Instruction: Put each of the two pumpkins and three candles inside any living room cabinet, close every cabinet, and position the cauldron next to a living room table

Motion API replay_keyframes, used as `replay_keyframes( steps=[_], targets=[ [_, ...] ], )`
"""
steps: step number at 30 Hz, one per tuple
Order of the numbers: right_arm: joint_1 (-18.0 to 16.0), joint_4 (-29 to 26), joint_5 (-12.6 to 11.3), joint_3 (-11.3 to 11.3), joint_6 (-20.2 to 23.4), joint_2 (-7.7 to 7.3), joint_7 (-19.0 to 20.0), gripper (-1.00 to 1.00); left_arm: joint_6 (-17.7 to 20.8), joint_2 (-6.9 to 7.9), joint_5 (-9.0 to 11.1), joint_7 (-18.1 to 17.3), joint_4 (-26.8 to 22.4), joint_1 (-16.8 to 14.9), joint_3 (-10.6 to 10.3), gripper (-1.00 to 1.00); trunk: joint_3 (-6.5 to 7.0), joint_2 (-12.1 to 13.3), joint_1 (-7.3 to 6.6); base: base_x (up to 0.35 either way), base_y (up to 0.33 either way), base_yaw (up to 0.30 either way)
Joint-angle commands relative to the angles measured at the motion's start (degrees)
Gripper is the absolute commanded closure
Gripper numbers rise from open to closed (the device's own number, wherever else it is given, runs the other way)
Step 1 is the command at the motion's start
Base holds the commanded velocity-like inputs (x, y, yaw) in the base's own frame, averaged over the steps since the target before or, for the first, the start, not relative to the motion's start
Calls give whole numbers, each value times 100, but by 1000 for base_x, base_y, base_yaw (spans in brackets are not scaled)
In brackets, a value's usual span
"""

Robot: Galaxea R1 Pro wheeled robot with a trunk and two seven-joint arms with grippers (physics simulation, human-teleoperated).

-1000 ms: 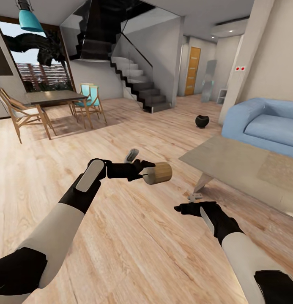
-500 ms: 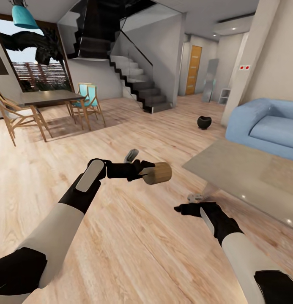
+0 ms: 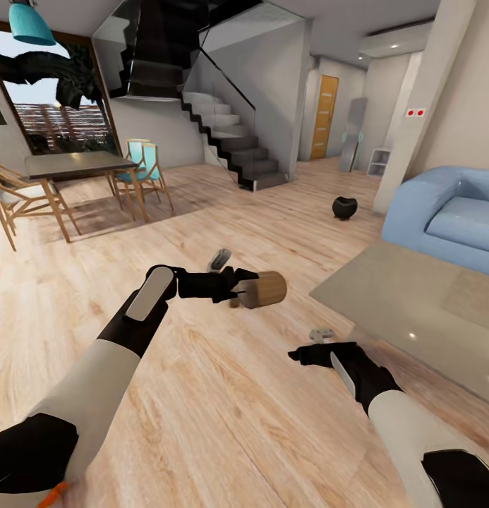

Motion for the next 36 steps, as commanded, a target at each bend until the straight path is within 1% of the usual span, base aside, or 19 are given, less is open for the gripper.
replay_keyframes(
  steps=[1,8,22,36],
  targets=[
    [0,0,0,8,-7,0,0,-100,-6,2,54,-3,-2,-1,2,100,0,0,0,334,0,0],
    [0,0,-1,28,-20,5,0,-100,-6,13,62,-3,7,0,1,100,0,0,0,334,38,20],
    [1,0,-1,31,-20,9,-1,-100,-6,9,62,-3,2,0,-3,100,0,0,0,333,94,253],
    [1,0,-4,31,-20,9,0,-100,-12,6,56,-3,-1,5,-6,100,0,0,0,333,6,19]
  ],
)
